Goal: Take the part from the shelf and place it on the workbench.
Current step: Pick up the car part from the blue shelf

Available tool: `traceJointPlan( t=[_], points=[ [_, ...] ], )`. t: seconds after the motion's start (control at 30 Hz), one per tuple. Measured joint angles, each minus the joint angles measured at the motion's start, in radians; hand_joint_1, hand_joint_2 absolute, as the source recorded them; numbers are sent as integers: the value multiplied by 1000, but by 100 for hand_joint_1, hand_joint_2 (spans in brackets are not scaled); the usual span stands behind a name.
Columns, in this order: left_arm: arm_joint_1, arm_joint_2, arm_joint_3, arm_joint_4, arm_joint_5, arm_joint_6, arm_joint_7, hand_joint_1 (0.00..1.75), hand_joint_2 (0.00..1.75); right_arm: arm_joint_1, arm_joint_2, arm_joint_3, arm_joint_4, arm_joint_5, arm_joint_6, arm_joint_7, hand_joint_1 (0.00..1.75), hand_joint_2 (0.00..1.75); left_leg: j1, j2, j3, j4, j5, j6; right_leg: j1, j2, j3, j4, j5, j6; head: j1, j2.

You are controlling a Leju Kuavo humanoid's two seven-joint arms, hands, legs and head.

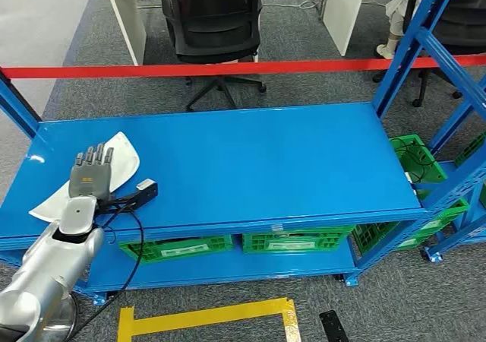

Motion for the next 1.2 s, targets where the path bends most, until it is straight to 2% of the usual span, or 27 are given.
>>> traceJointPlan(
  t=[0.27,0.67,0.8,0.93,1.2],
  points=[
    [-14,-1,38,29,109,-122,-154,175,175,1,0,0,0,5,1,-3,0,175,0,0,5,-1,0,0,0,-1,5,0,0,0,0,0],
    [-22,4,53,33,173,-144,-214,175,175,3,0,-4,0,7,1,-6,0,175,-1,-5,9,-1,2,0,-1,-6,10,0,0,0,0,0],
    [-24,8,58,33,235,-150,-274,175,175,4,0,-5,0,7,1,-13,0,175,-2,-6,10,-1,2,0,-2,-6,11,-1,-1,0,0,0],
    [-3,11,66,11,373,-117,-369,175,175,6,0,-9,0,7,1,-27,0,175,-3,-6,11,-1,2,0,-2,-6,11,0,-1,0,0,0],
    [149,-35,129,-207,718,47,-503,175,175,12,0,-24,0,7,-10,-43,0,175,-3,-5,5,0,2,0,-2,-4,3,0,0,1,0,0]
  ],
)
